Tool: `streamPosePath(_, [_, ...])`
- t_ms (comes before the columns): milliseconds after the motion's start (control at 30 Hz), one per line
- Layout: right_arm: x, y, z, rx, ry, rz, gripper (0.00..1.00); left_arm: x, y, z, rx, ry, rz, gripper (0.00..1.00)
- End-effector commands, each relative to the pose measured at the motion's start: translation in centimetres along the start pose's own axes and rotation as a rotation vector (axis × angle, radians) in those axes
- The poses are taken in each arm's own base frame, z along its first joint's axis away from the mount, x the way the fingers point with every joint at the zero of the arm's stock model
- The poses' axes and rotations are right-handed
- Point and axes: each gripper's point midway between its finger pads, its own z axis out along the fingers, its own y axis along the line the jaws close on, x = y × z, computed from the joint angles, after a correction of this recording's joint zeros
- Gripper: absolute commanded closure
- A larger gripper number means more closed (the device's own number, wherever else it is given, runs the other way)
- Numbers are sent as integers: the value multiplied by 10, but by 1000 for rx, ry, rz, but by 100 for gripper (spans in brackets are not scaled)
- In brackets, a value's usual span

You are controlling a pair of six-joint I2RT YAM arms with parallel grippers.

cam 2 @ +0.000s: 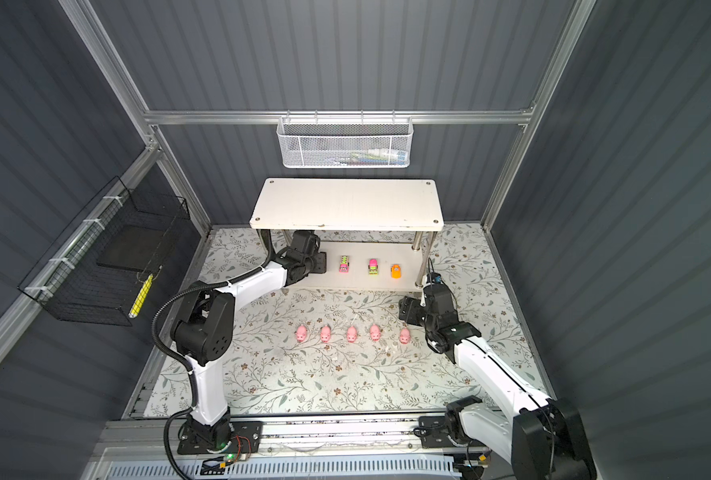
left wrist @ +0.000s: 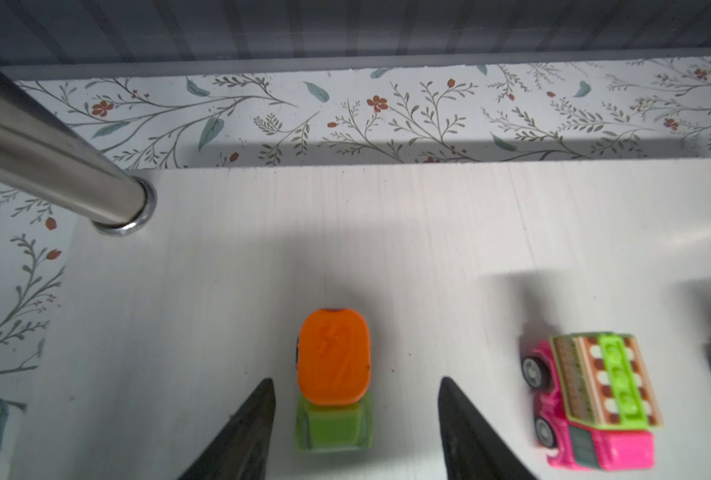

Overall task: Place and organize the plastic toys onto the shelf
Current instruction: 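Lower the orange-and-green car beside the striped car and open the left gripper, then raise the left gripper from the shelf while the right gripper lowers onto a pink pig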

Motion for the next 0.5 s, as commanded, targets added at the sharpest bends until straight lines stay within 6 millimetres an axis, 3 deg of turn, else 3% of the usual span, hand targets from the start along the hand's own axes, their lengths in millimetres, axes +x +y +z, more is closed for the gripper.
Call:
streamPosePath(0, [-2, -2, 1, 12, -1, 6, 22, -15, 6, -15, 4, -39, -25, 35])
streamPosePath(233, [4, -6, 0, 22, 12, 13, 21, -28, 5, -36, 20, -83, -35, 34])
streamPosePath(267, [5, -6, 0, 21, 13, 16, 21, -18, 8, -37, 17, -68, -33, 34])
streamPosePath(467, [18, -9, 3, 22, 44, 40, 21, -4, 4, -50, 77, -69, -72, 34])
